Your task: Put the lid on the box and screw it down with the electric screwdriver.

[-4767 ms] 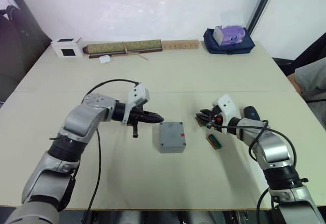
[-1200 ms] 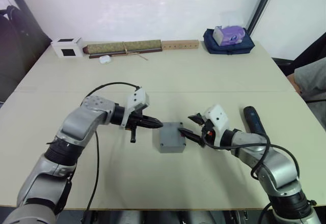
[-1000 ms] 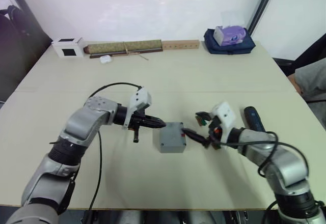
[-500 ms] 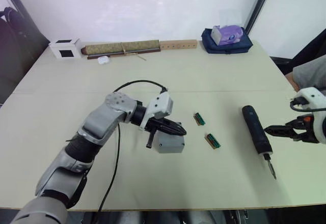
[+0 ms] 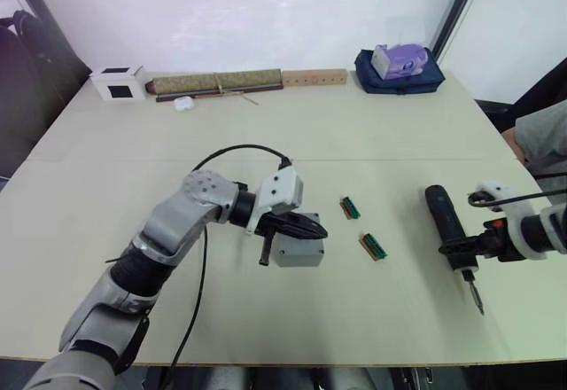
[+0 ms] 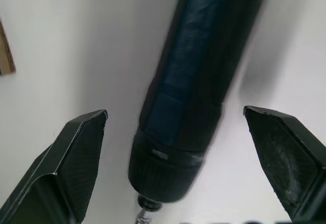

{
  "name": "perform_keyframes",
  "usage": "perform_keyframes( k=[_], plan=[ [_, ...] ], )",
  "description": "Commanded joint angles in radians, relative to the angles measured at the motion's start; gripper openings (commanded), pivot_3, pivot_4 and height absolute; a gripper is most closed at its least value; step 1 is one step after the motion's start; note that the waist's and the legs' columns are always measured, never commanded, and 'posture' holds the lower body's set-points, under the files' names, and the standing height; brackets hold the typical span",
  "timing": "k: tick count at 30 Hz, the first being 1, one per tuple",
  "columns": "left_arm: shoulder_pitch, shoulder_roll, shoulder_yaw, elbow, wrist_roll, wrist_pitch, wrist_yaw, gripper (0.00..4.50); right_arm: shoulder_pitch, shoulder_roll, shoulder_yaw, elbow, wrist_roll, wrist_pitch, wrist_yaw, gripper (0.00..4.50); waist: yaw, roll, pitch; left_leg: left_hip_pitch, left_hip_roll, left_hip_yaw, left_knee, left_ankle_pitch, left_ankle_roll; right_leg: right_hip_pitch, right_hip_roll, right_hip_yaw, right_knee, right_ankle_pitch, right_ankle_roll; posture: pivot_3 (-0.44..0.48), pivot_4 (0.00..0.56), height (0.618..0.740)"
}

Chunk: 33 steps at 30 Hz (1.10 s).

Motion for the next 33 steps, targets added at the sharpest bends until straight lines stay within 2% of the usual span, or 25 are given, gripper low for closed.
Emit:
perform_keyframes(
  k=[1,4,8,10,15,17,19,21,22,23,24,26,28,31,33],
  plan=[
    [0.005,0.009,0.037,-0.042,-0.016,0.016,0.028,0.0,-0.053,-0.005,0.064,0.033,-0.054,-0.029,0.037,4.48,0.0,0.0,0.0,0.0,0.0,0.0,0.0,0.0,0.0,0.0,0.0,0.0,0.0,0.0,0.0,0.0,0.15,0.74],
    [0.014,0.012,0.048,-0.053,-0.025,0.032,0.05,0.0,-0.065,0.009,0.103,0.039,-0.089,-0.055,0.048,3.71,0.0,0.0,0.0,0.0,0.0,0.0,0.0,0.0,0.0,0.0,0.0,0.0,0.0,0.0,0.0,0.0,0.15,0.74],
    [0.021,0.013,0.054,-0.064,-0.028,0.046,0.064,0.0,-0.083,0.028,0.124,0.045,-0.112,-0.061,0.064,2.3,-0.001,0.0,0.0,0.0,0.0,0.0,0.0,0.0,0.0,0.0,0.0,0.0,0.0,0.0,0.0,0.0,0.15,0.74],
    [0.027,0.016,0.056,-0.072,-0.033,0.054,0.07,0.0,-0.086,0.034,0.135,0.039,-0.124,-0.065,0.072,1.81,-0.002,0.0,0.0,0.0,0.0,0.0,0.0,0.0,0.0,0.0,0.0,0.0,0.0,0.0,0.0,0.0,0.15,0.74],
    [0.037,0.028,0.063,-0.078,-0.04,0.056,0.079,0.0,-0.061,0.025,0.136,0.023,-0.152,-0.088,0.085,1.81,-0.003,0.0,0.0,0.0,0.0,-0.001,0.0,0.0,0.0,0.0,0.0,-0.001,0.0,0.0,0.0,0.0,0.15,0.74],
    [0.04,0.044,0.076,-0.053,-0.036,0.041,0.076,0.0,-0.075,0.008,0.112,0.045,-0.185,-0.169,0.097,1.81,-0.003,0.0,0.0,0.0,0.0,-0.001,0.0,0.0,0.0,0.001,0.0,0.0,0.0,0.0,0.0,0.0,0.15,0.74],
    [0.04,0.055,0.096,-0.019,-0.039,0.028,0.071,0.0,-0.12,0.026,0.047,0.089,-0.198,-0.253,0.091,1.81,-0.005,0.0,0.0,0.0,0.0,0.0,0.0,0.0,0.0,0.0,0.0,0.0,0.0,0.0,0.0,0.0,0.15,0.74],
    [0.038,0.048,0.135,0.03,-0.065,0.032,0.073,0.0,-0.167,0.068,-0.073,0.096,-0.137,-0.313,0.109,1.81,-0.008,0.003,0.001,0.0,0.0,0.001,0.001,0.0,0.0,0.0,0.0,0.0,0.0,0.0,0.0,0.0,0.15,0.74],
    [0.037,0.05,0.148,0.054,-0.068,0.027,0.067,0.0,-0.184,0.108,-0.156,0.074,-0.091,-0.345,0.104,1.81,-0.008,0.005,0.002,0.0,0.0,0.002,0.001,0.0,0.0,-0.001,0.0,0.001,0.001,0.0,0.0,0.0,0.15,0.74],
    [0.028,0.052,0.156,0.074,-0.073,0.031,0.061,0.0,-0.198,0.193,-0.294,0.018,-0.026,-0.358,0.038,1.81,-0.012,0.005,0.002,0.0,0.0,0.002,0.001,0.0,0.0,-0.001,0.0,0.001,0.001,0.0,0.0,0.0,0.15,0.74],
    [0.021,0.057,0.157,0.087,-0.071,0.03,0.051,0.0,-0.197,0.252,-0.375,-0.04,0.004,-0.361,-0.015,1.81,-0.015,0.005,0.002,0.0,0.0,0.002,0.0,0.0,0.0,-0.002,0.001,0.001,0.002,0.0,0.0,0.0,0.15,0.74],
    [0.009,0.068,0.156,0.107,-0.065,0.026,0.029,0.0,-0.188,0.343,-0.454,-0.13,0.017,-0.323,-0.125,1.81,-0.011,0.005,0.002,-0.001,0.001,0.0,-0.001,0.0,0.0,-0.004,0.003,0.001,0.003,0.0,0.0,0.0,0.15,0.74],
    [-0.004,0.077,0.141,0.126,-0.047,0.018,0.007,0.0,-0.184,0.534,-0.542,-0.261,0.049,-0.404,-0.287,1.81,-0.001,0.004,0.002,-0.002,0.002,-0.002,-0.001,0.0,-0.001,-0.004,0.003,-0.001,0.004,-0.001,-0.001,0.0,0.15,0.74],
    [-0.017,0.082,0.117,0.146,-0.026,0.009,-0.011,0.0,-0.152,0.727,-0.574,-0.429,0.078,-0.472,-0.424,1.81,0.006,0.003,0.001,-0.003,0.001,-0.003,-0.001,0.001,-0.002,-0.005,0.0,-0.002,0.004,-0.001,-0.002,0.0,0.15,0.74],
    [-0.027,0.084,0.085,0.163,-0.001,-0.003,-0.027,0.0,-0.079,0.856,-0.527,-0.563,0.131,-0.502,-0.469,1.81,0.008,0.003,0.001,-0.003,0.0,-0.002,0.0,0.001,-0.003,-0.004,-0.002,-0.002,0.005,-0.001,-0.002,0.0,0.15,0.74]
  ],
)
